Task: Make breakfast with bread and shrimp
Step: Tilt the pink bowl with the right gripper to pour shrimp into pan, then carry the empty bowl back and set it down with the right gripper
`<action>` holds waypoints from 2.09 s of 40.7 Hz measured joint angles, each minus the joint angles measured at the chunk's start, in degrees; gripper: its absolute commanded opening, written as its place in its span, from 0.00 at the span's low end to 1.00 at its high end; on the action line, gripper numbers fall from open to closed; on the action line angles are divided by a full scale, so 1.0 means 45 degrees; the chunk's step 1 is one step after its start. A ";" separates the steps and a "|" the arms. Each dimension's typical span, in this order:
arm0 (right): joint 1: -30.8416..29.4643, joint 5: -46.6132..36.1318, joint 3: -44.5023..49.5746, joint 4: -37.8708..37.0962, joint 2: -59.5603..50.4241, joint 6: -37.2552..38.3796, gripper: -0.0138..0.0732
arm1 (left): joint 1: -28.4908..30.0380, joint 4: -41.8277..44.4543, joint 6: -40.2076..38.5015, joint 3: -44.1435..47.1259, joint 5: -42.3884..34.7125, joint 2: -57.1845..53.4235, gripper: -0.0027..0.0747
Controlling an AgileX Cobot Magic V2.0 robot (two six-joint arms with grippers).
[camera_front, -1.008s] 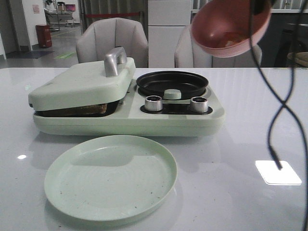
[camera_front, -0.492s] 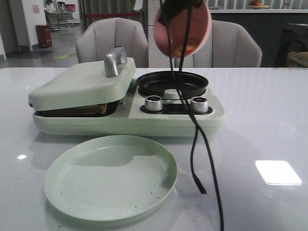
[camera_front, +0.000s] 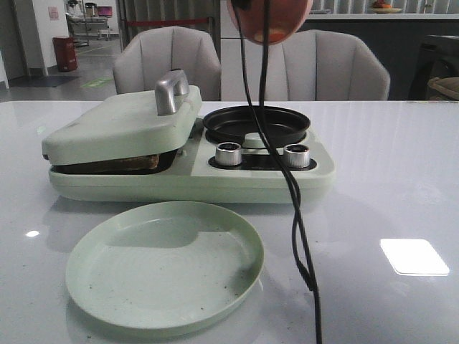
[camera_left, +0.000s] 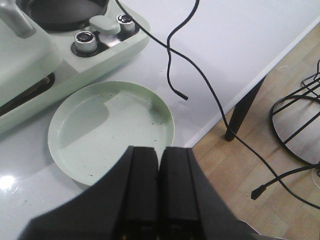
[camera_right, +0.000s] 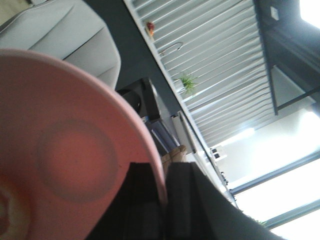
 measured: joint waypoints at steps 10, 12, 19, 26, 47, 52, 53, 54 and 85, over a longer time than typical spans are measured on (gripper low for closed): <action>0.0025 0.0055 -0.0246 -0.0234 0.0116 -0.0074 0.21 | 0.0000 0.0000 0.0000 0.0000 0.0000 0.0000 0.16; 0.0025 0.0055 -0.0269 -0.0240 0.0242 -0.0232 0.21 | 0.0000 0.0000 0.0000 0.0000 0.0000 0.0000 0.16; 0.0025 0.0356 -0.0327 -0.0340 0.1453 -0.0934 0.21 | 0.0000 0.0000 0.0000 0.0000 0.0000 0.0000 0.16; 0.0025 0.0411 -0.0327 -0.0136 0.2471 -0.1295 0.21 | 0.0000 0.0000 0.0000 0.0000 0.0000 0.0000 0.16; -0.0034 0.0657 -0.0327 0.3361 -0.0310 -0.1325 0.21 | 0.0000 0.0000 0.0000 0.0000 0.0000 0.0000 0.16; -0.0620 0.0812 0.0377 0.6758 -0.2107 -0.1325 0.21 | 0.0000 0.0000 0.0000 0.0000 0.0000 0.0000 0.16; -0.0854 0.0839 0.0647 0.7139 -0.2525 -0.1325 0.21 | 0.0000 0.0000 0.0000 0.0000 0.0000 0.0000 0.16; -0.1053 0.0839 0.0959 0.7479 -0.2833 -0.1325 0.21 | 0.0000 0.0000 0.0000 0.0000 0.0000 0.0000 0.16; -1.0137 -0.3823 1.2014 2.2020 -0.8137 -0.7914 0.21 | 0.0000 0.0000 0.0000 0.0000 0.0000 0.0000 0.16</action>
